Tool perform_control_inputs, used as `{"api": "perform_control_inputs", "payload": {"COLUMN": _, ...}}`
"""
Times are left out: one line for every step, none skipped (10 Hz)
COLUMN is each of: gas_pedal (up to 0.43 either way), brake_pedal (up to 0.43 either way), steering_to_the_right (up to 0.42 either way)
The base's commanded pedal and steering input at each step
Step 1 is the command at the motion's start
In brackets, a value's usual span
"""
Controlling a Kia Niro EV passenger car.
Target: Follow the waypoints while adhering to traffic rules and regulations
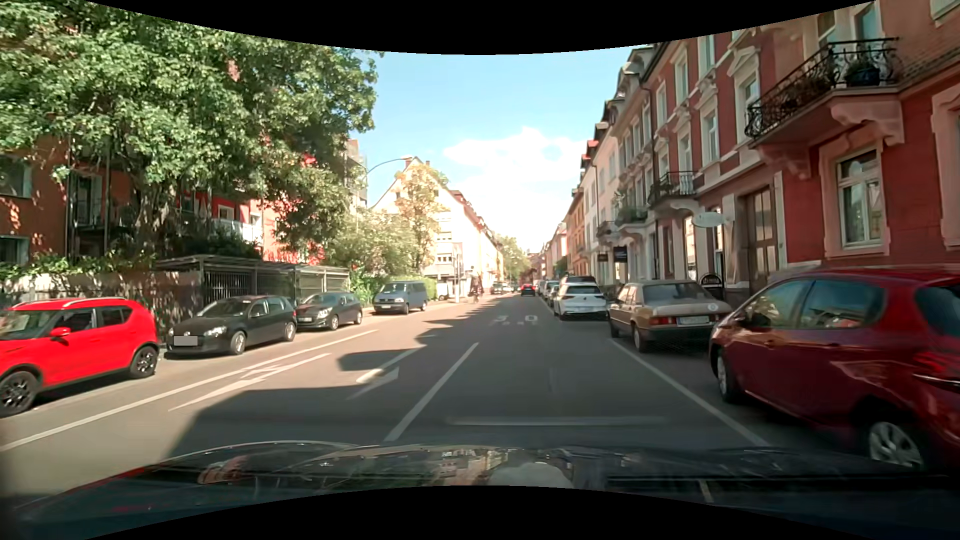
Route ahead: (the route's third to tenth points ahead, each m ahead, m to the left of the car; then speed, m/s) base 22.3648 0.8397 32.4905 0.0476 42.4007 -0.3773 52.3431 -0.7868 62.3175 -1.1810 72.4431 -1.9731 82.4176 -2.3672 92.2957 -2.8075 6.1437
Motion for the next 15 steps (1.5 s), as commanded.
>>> {"api": "perform_control_inputs", "payload": {"gas_pedal": 0.098, "brake_pedal": 0.000, "steering_to_the_right": -0.004}}
{"api": "perform_control_inputs", "payload": {"gas_pedal": 0.098, "brake_pedal": 0.000, "steering_to_the_right": -0.003}}
{"api": "perform_control_inputs", "payload": {"gas_pedal": 0.098, "brake_pedal": 0.000, "steering_to_the_right": -0.003}}
{"api": "perform_control_inputs", "payload": {"gas_pedal": 0.098, "brake_pedal": 0.000, "steering_to_the_right": -0.003}}
{"api": "perform_control_inputs", "payload": {"gas_pedal": 0.098, "brake_pedal": 0.000, "steering_to_the_right": -0.003}}
{"api": "perform_control_inputs", "payload": {"gas_pedal": 0.098, "brake_pedal": 0.000, "steering_to_the_right": -0.003}}
{"api": "perform_control_inputs", "payload": {"gas_pedal": 0.098, "brake_pedal": 0.000, "steering_to_the_right": -0.003}}
{"api": "perform_control_inputs", "payload": {"gas_pedal": 0.098, "brake_pedal": 0.000, "steering_to_the_right": -0.003}}
{"api": "perform_control_inputs", "payload": {"gas_pedal": 0.098, "brake_pedal": 0.000, "steering_to_the_right": -0.003}}
{"api": "perform_control_inputs", "payload": {"gas_pedal": 0.098, "brake_pedal": 0.000, "steering_to_the_right": -0.003}}
{"api": "perform_control_inputs", "payload": {"gas_pedal": 0.098, "brake_pedal": 0.000, "steering_to_the_right": -0.003}}
{"api": "perform_control_inputs", "payload": {"gas_pedal": 0.098, "brake_pedal": 0.000, "steering_to_the_right": -0.003}}
{"api": "perform_control_inputs", "payload": {"gas_pedal": 0.098, "brake_pedal": 0.000, "steering_to_the_right": -0.003}}
{"api": "perform_control_inputs", "payload": {"gas_pedal": 0.098, "brake_pedal": 0.000, "steering_to_the_right": -0.003}}
{"api": "perform_control_inputs", "payload": {"gas_pedal": 0.098, "brake_pedal": 0.000, "steering_to_the_right": -0.002}}
